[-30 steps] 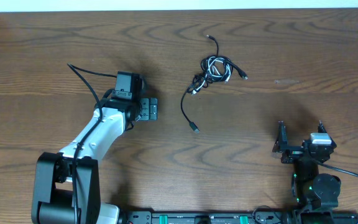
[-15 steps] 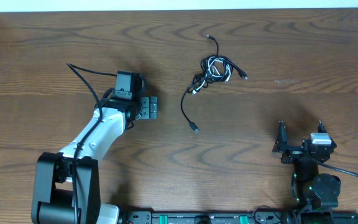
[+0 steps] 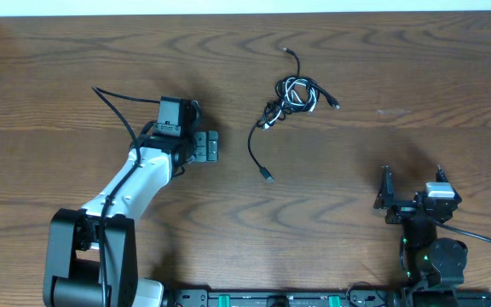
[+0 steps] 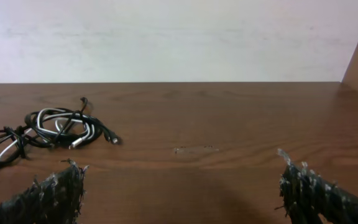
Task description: Untangle cables
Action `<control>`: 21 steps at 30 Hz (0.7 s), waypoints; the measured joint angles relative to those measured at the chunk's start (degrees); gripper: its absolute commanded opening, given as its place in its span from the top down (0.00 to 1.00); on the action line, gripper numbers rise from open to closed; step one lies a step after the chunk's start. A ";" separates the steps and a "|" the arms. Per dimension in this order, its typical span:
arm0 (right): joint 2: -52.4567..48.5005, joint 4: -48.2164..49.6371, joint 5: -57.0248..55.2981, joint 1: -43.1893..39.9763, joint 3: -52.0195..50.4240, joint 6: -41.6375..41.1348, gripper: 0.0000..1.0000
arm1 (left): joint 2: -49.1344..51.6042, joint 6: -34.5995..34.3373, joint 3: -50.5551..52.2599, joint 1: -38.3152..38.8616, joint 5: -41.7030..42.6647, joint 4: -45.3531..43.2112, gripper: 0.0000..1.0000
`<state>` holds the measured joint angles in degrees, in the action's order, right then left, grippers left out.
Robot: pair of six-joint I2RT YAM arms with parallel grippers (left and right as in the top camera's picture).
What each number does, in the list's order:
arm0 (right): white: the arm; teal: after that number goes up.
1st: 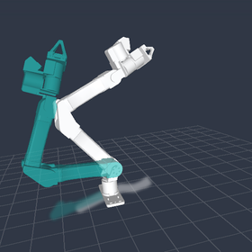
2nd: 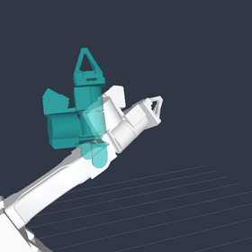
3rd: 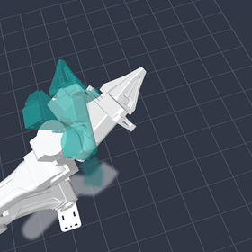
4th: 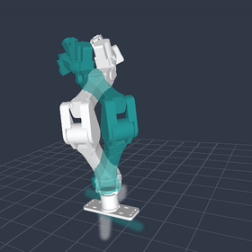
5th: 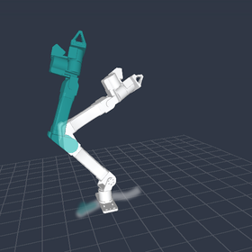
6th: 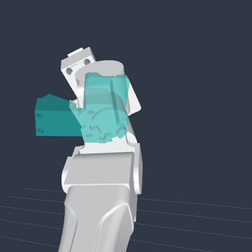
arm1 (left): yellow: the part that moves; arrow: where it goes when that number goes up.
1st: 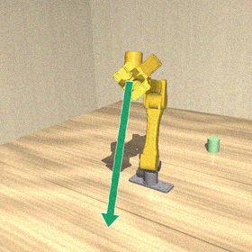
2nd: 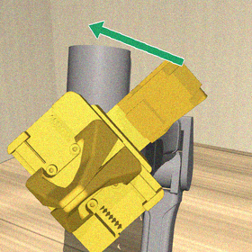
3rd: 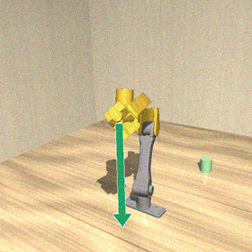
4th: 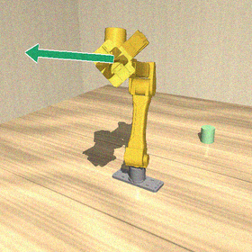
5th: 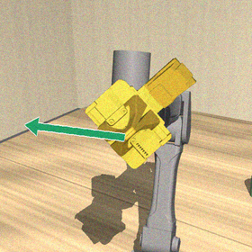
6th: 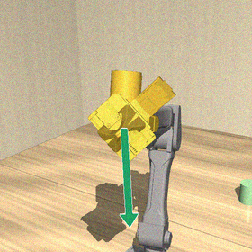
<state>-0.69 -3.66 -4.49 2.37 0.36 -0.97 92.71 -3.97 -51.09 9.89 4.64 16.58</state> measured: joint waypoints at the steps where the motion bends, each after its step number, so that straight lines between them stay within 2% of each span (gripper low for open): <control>1: 0.00 -0.02 0.00 0.00 0.00 0.00 0.01 | 0.00 -0.02 0.00 0.04 0.48 0.00 0.01; 7: 0.00 0.00 0.00 0.00 0.00 0.00 0.01 | 0.00 0.00 0.00 0.70 1.51 -0.11 0.01; 16: 0.00 0.00 0.00 0.00 0.00 0.00 0.01 | 0.00 1.70 0.00 6.99 1.68 -1.51 0.01; 21: 0.00 -0.02 0.00 0.00 0.00 0.00 0.01 | 0.00 2.56 0.00 7.96 1.70 -1.73 0.01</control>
<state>-0.69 -3.68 -4.49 2.37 0.36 -0.97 92.71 -1.41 -51.09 17.85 6.35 14.85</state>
